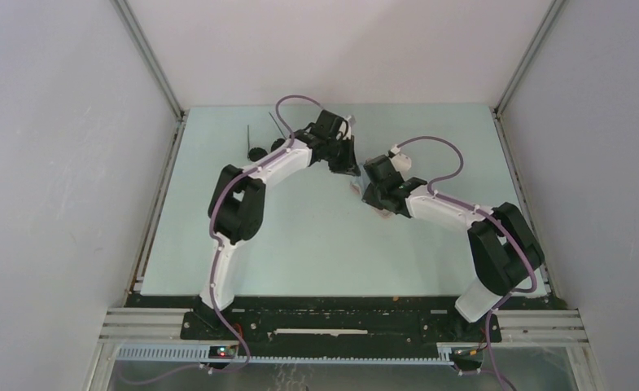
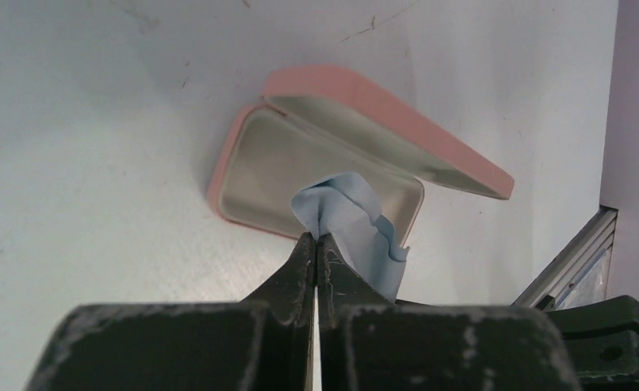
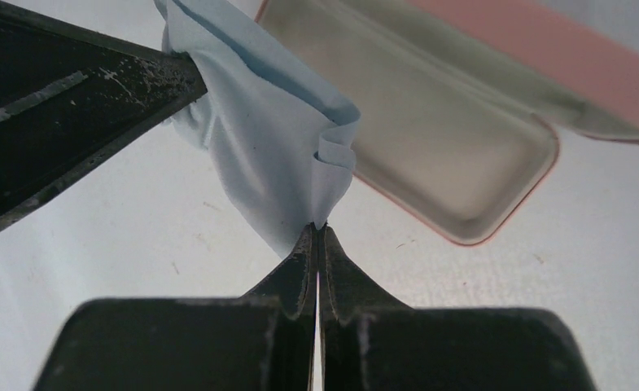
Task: Organize the sunglasses
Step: Place the glasses cleaning cloth in the sunglasses case.
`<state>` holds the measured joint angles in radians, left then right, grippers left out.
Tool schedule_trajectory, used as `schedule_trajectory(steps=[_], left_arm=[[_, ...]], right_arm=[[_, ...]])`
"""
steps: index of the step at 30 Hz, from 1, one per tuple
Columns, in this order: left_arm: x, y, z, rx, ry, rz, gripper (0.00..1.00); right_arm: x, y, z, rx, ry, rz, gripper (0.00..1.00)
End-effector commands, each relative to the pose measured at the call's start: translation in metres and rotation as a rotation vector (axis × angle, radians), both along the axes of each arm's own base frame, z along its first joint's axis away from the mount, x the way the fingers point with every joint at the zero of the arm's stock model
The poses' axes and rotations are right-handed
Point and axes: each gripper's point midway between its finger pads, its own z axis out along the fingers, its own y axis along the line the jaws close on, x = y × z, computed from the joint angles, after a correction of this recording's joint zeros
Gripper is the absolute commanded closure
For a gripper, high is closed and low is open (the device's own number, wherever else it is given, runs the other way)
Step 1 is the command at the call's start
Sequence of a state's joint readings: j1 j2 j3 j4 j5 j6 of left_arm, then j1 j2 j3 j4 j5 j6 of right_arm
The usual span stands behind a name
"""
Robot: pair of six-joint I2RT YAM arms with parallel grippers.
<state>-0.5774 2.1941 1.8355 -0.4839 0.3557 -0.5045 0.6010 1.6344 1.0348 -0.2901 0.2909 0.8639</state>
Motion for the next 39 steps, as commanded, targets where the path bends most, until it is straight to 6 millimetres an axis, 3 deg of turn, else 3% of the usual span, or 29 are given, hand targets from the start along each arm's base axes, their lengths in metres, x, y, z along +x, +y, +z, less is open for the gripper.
schedule_trajectory(steps=[1,12,22,39], left_arm=[[0.009,-0.019,0.011,-0.043,-0.035,-0.057,1.00],[0.022,-0.034,-0.017,-0.044,-0.002,-0.074,1.00],[0.019,-0.030,-0.040,0.001,0.035,-0.085,1.00],[0.015,-0.027,-0.050,0.027,0.062,-0.106,1.00]], right_arm=[[0.009,-0.022,0.002,-0.047,-0.022,-0.047,1.00],[0.017,-0.042,-0.025,-0.087,0.035,-0.083,1.00],[0.016,-0.050,-0.045,-0.113,0.082,-0.093,1.00],[-0.003,-0.068,-0.055,-0.120,0.101,-0.133,1.00]])
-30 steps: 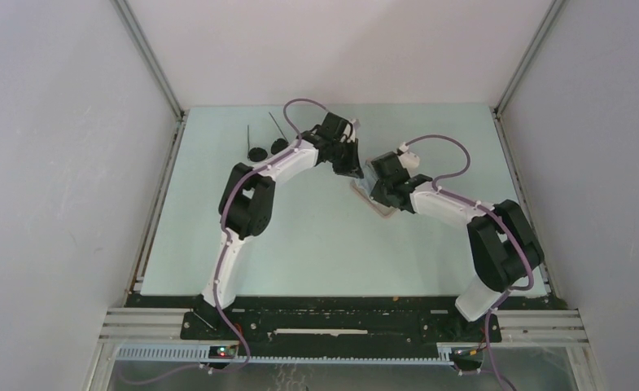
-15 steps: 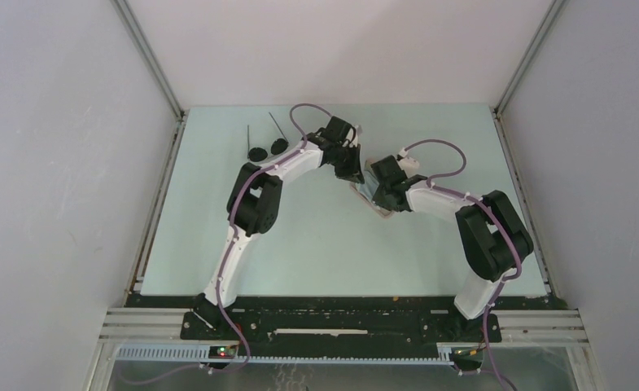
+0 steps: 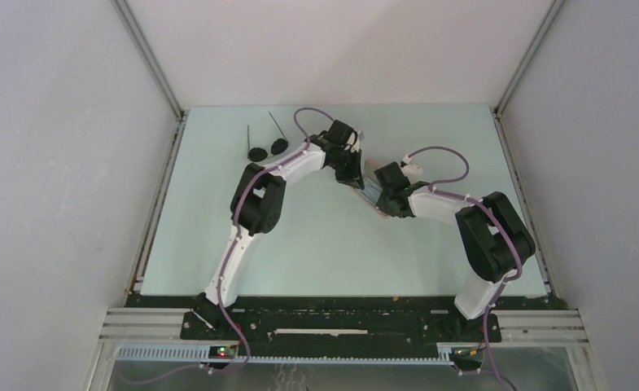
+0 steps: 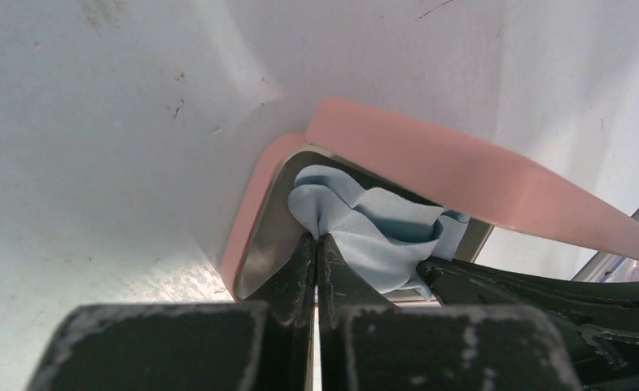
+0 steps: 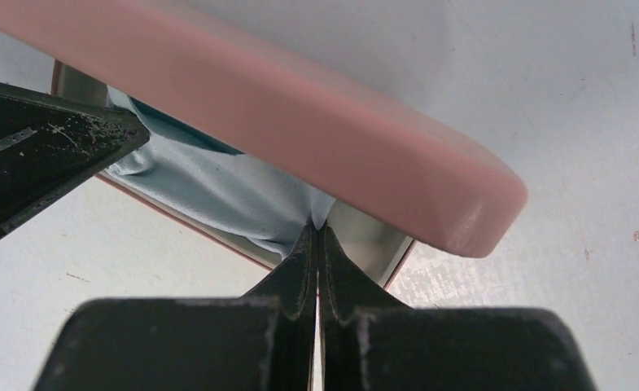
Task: Organize the sunglasses
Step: Place the glasses cleaning cloth in the sunglasses case.
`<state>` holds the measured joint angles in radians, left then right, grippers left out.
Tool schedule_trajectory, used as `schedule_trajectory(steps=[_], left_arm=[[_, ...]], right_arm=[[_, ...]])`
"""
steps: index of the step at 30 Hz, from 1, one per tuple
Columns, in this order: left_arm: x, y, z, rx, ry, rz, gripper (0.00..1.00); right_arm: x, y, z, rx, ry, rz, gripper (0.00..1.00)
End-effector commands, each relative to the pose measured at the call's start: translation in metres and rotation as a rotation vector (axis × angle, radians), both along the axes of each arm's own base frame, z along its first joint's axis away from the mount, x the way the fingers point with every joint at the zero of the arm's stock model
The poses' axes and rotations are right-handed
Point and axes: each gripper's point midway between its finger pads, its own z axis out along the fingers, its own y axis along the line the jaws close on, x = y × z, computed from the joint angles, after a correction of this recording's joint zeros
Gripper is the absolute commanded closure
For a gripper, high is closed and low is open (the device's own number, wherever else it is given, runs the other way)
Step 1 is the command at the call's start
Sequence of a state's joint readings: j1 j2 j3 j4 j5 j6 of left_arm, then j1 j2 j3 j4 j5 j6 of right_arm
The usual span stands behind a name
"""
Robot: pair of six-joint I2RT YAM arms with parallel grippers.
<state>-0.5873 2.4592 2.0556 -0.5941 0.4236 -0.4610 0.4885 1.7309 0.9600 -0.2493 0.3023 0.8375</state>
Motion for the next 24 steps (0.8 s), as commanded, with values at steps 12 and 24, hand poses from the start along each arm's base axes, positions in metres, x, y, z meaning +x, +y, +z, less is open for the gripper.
schedule_trajectory(steps=[12,24], left_arm=[[0.009,-0.010,0.020,-0.024,-0.058,-0.024,1.00],[0.009,-0.003,0.017,0.038,-0.081,-0.009,1.00]], right_arm=[[0.000,-0.018,0.010,-0.003,-0.018,-0.027,1.00],[0.002,-0.033,0.009,-0.063,-0.013,-0.001,0.99]])
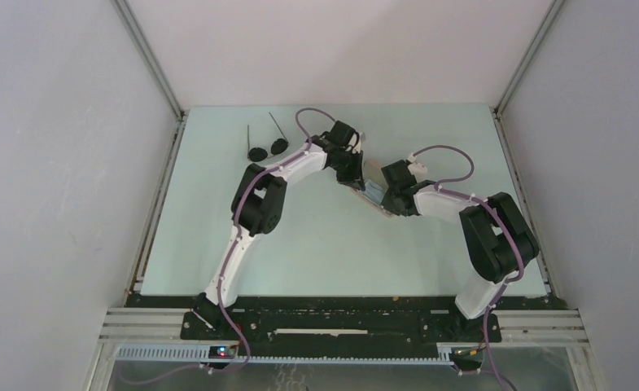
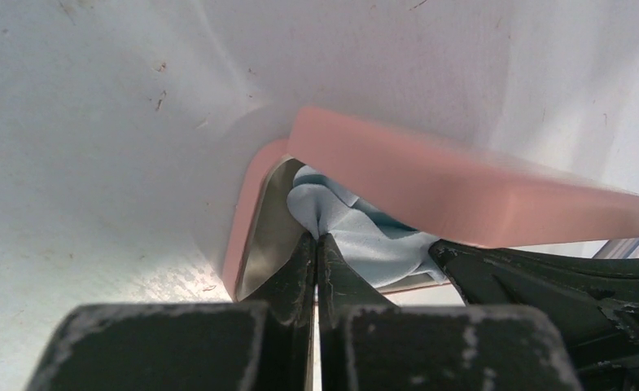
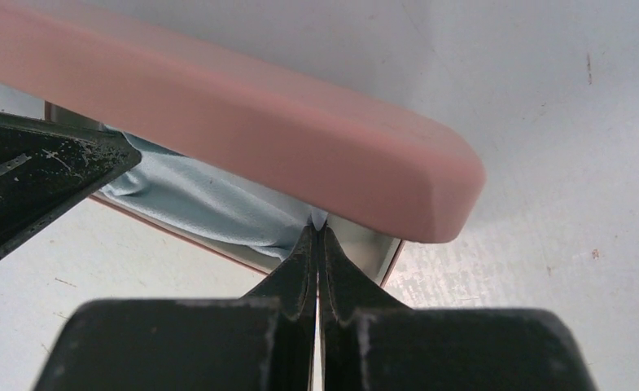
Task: Organize the sunglasses
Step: Place the glasses cleaning cloth in the sunglasses case.
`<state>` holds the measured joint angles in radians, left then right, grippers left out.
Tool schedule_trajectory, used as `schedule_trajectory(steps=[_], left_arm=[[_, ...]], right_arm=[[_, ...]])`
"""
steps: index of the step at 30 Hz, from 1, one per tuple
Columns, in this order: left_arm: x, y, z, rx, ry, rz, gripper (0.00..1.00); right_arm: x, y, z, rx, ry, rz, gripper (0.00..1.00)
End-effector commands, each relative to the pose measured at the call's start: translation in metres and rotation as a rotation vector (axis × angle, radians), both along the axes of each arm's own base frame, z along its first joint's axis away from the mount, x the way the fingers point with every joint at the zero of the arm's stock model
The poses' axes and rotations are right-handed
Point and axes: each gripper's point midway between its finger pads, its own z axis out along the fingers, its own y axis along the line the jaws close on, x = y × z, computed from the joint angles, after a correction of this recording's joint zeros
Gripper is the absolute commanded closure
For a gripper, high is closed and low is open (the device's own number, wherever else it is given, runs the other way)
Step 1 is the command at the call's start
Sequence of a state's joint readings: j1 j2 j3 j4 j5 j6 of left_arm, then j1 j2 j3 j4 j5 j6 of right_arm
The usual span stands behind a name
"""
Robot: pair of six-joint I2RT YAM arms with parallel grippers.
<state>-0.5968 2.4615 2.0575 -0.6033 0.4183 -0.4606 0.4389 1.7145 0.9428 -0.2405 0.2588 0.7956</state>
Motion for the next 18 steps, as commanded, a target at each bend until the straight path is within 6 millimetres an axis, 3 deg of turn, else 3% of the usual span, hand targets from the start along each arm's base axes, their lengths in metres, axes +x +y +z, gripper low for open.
schedule_trajectory(steps=[1,7,12,18], left_arm=[[0.016,0.003,0.019,0.049,-0.098,0.009,0.99],[0.014,0.001,0.026,0.054,-0.113,0.014,0.84],[0.011,-0.001,0.029,0.049,-0.105,0.010,0.70],[0.011,0.005,0.043,0.059,-0.132,0.030,0.69]], right_arm=[[0.001,-0.021,0.010,-0.078,-0.029,-0.007,0.96],[0.002,-0.014,0.016,-0.040,-0.039,0.011,0.77],[0.000,-0.017,0.019,-0.048,-0.039,-0.004,0.74],[0.002,-0.022,0.039,-0.045,-0.087,-0.025,0.70]])
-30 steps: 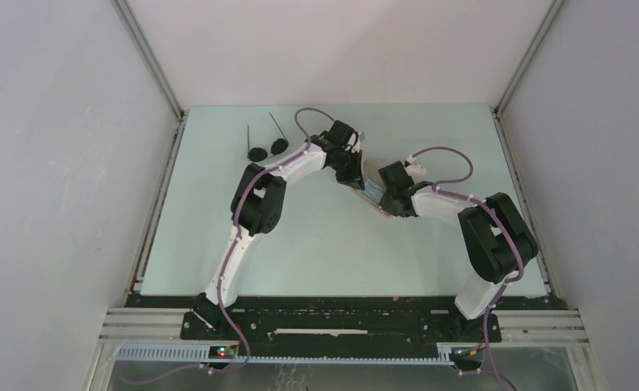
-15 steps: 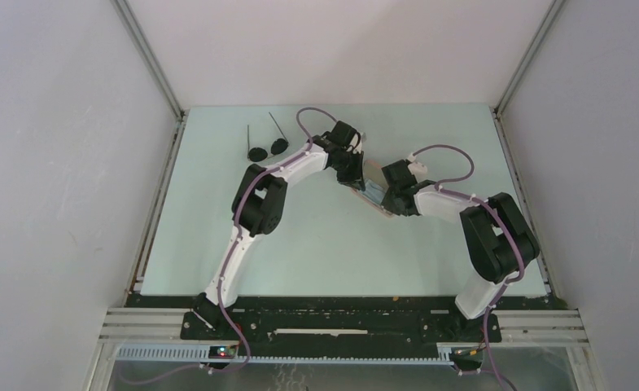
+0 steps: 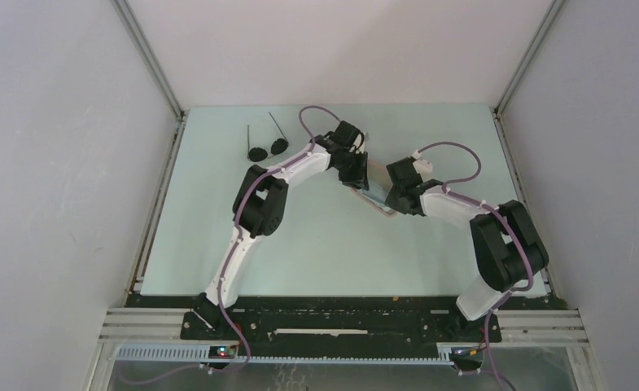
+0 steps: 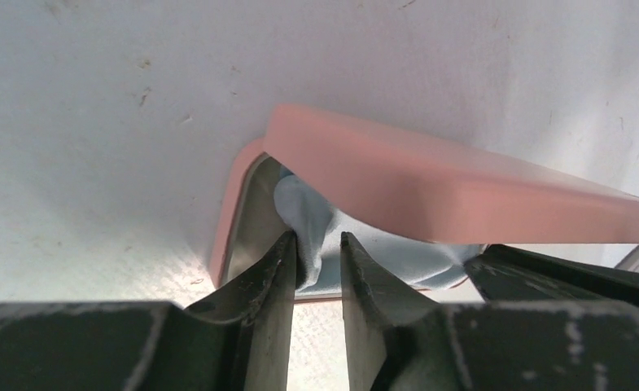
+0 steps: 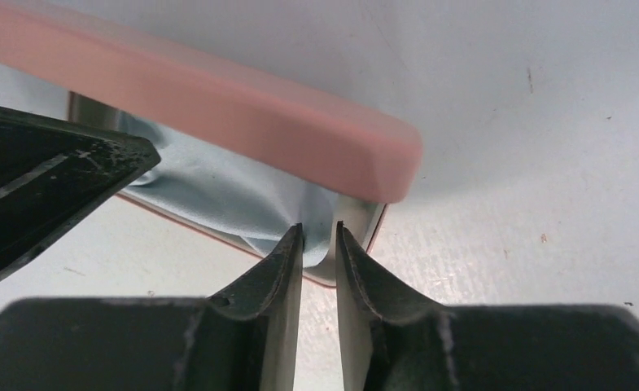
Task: Organize the sunglasses
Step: Place the glasses cleaning cloth in the sunglasses case.
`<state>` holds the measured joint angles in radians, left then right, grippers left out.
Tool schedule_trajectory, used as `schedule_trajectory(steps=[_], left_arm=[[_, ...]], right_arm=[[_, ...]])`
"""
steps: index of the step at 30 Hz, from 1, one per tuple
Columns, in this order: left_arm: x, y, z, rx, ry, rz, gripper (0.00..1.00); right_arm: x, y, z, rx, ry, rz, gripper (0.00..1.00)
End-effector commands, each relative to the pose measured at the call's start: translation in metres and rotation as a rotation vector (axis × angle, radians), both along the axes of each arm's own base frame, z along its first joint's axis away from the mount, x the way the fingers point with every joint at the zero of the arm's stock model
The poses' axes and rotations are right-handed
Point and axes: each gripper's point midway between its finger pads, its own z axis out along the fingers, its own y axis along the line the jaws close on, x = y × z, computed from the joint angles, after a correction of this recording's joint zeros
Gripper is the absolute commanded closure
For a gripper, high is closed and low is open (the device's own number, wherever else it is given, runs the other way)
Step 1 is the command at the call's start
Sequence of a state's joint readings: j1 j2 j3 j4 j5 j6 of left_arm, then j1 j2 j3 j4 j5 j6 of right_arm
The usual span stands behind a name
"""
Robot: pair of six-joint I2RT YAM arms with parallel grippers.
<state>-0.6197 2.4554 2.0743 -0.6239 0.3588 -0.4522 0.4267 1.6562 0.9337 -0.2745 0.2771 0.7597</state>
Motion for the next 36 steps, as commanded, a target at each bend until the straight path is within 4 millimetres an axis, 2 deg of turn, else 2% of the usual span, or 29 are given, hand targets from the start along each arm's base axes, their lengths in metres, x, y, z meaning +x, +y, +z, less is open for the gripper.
schedule_trajectory(steps=[1,5,9,14,17,19,23,28,31,36], left_arm=[[0.012,0.010,0.042,0.021,-0.103,0.031,0.69],[0.011,0.017,0.051,0.031,-0.128,0.052,0.69],[0.008,0.020,0.054,0.027,-0.131,0.064,0.69],[0.003,0.024,0.055,0.024,-0.133,0.076,0.72],[-0.001,0.024,0.050,0.021,-0.116,0.067,0.77],[-0.002,0.023,0.046,0.022,-0.108,0.065,0.79],[-0.002,0.020,0.044,0.009,-0.096,0.064,0.83],[0.000,0.019,0.055,-0.010,-0.123,0.067,0.83],[0.001,0.019,0.062,-0.018,-0.138,0.068,0.83],[-0.005,0.000,0.070,-0.130,-0.100,0.043,0.84]], right_arm=[[0.005,-0.010,0.028,-0.012,-0.077,-0.029,0.67],[0.006,-0.008,0.037,0.003,-0.097,-0.026,0.65],[0.003,-0.005,0.035,0.015,-0.082,-0.017,0.66],[0.001,0.012,0.031,0.037,-0.080,0.036,0.83],[0.001,0.019,0.021,0.060,-0.053,0.048,0.93],[0.001,0.020,0.012,0.071,-0.031,0.049,0.96],[0.002,0.021,-0.003,0.083,0.001,0.049,0.97],[0.000,0.009,-0.021,0.043,0.049,0.029,0.98],[-0.001,0.004,-0.021,0.027,0.053,0.032,0.99],[0.003,0.008,0.001,0.056,0.002,0.044,0.99]])
